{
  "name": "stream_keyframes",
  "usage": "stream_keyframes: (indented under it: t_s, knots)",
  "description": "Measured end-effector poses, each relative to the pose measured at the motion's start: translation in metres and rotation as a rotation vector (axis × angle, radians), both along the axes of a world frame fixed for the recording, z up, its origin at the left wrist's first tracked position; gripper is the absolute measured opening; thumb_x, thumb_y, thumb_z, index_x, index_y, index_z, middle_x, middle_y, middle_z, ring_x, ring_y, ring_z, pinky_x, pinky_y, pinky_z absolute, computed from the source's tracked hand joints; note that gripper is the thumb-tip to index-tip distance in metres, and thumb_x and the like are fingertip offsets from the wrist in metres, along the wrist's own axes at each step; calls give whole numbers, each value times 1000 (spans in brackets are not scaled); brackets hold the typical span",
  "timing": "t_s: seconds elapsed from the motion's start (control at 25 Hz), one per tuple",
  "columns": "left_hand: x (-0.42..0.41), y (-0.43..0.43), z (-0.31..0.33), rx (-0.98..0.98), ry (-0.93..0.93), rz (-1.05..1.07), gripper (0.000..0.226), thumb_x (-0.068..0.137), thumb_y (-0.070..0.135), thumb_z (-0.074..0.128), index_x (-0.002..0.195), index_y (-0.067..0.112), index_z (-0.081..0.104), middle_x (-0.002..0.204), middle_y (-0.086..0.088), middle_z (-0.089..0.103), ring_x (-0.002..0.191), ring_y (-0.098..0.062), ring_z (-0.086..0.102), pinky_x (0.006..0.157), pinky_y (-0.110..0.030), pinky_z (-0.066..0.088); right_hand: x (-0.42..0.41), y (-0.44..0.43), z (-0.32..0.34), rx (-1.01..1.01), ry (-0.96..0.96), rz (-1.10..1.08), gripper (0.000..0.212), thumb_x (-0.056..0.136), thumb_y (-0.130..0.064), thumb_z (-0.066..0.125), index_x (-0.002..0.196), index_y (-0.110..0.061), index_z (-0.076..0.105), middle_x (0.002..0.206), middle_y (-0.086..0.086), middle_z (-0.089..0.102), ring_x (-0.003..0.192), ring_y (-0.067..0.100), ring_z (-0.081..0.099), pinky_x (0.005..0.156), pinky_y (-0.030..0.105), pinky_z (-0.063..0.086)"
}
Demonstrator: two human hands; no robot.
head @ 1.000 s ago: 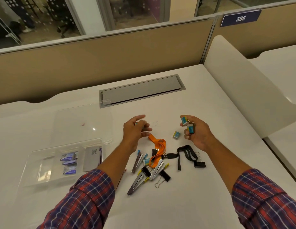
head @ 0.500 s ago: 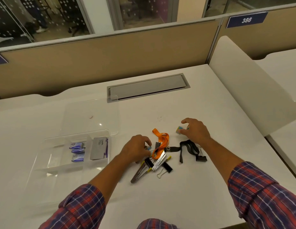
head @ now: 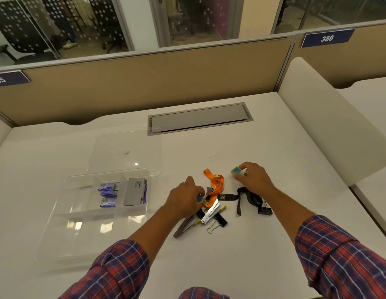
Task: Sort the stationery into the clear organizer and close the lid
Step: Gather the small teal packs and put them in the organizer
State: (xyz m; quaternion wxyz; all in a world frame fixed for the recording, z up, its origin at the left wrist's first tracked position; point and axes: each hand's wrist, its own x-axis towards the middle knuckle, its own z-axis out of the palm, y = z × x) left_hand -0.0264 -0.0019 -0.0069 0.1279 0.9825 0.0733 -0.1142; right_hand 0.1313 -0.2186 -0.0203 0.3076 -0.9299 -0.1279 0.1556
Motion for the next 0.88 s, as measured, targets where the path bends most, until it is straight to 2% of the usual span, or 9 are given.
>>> stream_keyframes:
  t_s: [0.12,0.2,0.28,0.4,0.52,0.6,0.68,0.76,0.88]
  knots:
    - [4,-5,2,30,20,-16,27,92,35,69,115,21,68,114,-6,50,83,-19,57,70,-32,55,-5,2,19,426,243,-214,37,84,-41,79,109,-15,72,101,2,66,74,17,58,63,30,48]
    - [7,-6,4,23,19,-5,28,93,34,69,116,17,66,118,-6,50,87,-20,59,72,-33,55,-11,-1,33,679,466,-309,42,81,-40,82,112,-12,71,83,2,58,56,14,44,49,29,38]
    - [8,-2,8,-44,4,46,31,94,35,68,120,19,65,120,-4,50,92,-20,59,71,-30,50,-16,-5,43,879,637,-312,45,81,-36,81,114,-9,68,77,1,53,52,13,38,46,26,32]
    - [2,12,18,-255,-19,164,28,94,33,68,119,20,65,118,-2,60,97,-16,60,75,-23,47,-26,-4,53,1098,811,-227,44,80,-35,71,115,-9,64,86,8,61,55,17,46,41,21,33]
    - [-11,28,32,-644,-76,407,17,90,29,73,104,19,70,104,1,69,85,-11,62,66,-21,45,-35,10,62,1094,825,-132,54,77,-37,69,120,-4,68,99,15,66,66,23,55,45,25,41]
    - [-23,35,41,-1066,-75,633,14,91,25,70,103,19,73,94,-3,71,66,-12,59,55,-26,44,-42,27,65,1011,800,-115,43,86,-32,69,119,-4,69,100,15,68,70,23,60,50,29,50]
    - [-40,45,47,-1444,-72,793,23,93,23,64,112,17,74,90,-8,69,60,-16,57,49,-29,44,-53,52,67,883,772,-110,28,91,-18,68,114,-3,70,100,17,68,72,24,64,55,30,54]
    - [-57,59,48,-1687,-81,873,29,95,20,58,119,13,73,91,-12,63,66,-21,60,53,-32,50,-67,77,68,789,755,-73,21,92,-8,66,112,-3,70,99,18,70,76,27,68,57,30,55]
    - [-84,85,46,-1848,-111,910,32,95,21,60,122,10,72,92,-12,62,81,-28,68,68,-38,60,-93,116,73,786,782,-21,21,89,-10,70,109,-2,73,96,17,71,79,31,70,63,33,58]
